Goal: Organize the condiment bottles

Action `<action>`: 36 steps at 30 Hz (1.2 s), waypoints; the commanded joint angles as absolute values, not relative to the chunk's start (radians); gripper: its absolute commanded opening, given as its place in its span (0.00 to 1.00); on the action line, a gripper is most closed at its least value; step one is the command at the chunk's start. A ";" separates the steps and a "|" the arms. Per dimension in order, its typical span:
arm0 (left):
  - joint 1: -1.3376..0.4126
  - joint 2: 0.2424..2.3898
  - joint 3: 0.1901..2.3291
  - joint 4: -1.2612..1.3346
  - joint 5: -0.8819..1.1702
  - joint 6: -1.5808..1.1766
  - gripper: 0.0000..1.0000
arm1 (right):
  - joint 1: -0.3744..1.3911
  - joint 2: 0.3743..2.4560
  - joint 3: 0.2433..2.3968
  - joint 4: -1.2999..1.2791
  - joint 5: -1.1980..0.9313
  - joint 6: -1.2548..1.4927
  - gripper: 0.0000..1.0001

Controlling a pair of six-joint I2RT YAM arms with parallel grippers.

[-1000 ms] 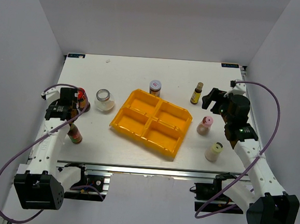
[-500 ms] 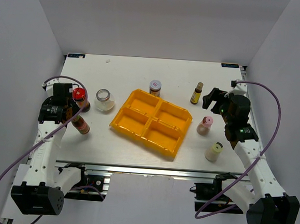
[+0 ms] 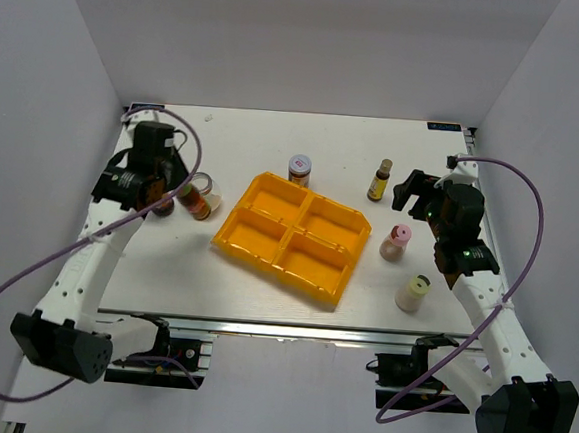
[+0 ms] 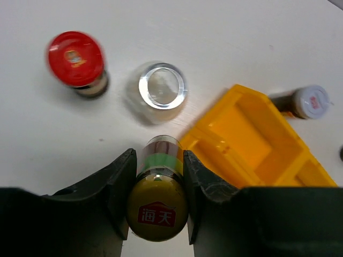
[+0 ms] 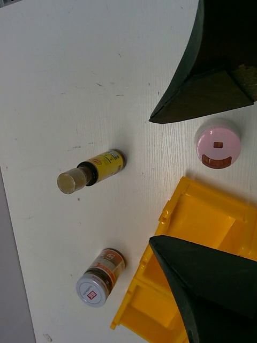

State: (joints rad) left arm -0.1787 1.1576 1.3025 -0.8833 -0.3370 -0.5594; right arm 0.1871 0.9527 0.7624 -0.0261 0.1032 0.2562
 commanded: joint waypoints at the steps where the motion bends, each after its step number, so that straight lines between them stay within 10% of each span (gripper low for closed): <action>1: -0.300 1.236 1.417 -0.766 -0.393 -0.597 0.00 | 0.184 0.946 0.796 0.002 0.120 0.239 0.89; 36: -0.615 1.812 1.712 -0.502 -0.321 -0.396 0.00 | 0.183 1.029 0.825 -0.054 0.176 0.224 0.89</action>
State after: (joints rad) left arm -0.6029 1.8332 1.6524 -0.5896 -0.3401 -0.4156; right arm 0.1871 1.0298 0.7731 -0.0650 0.1585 0.2390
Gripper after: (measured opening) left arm 0.478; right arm 0.895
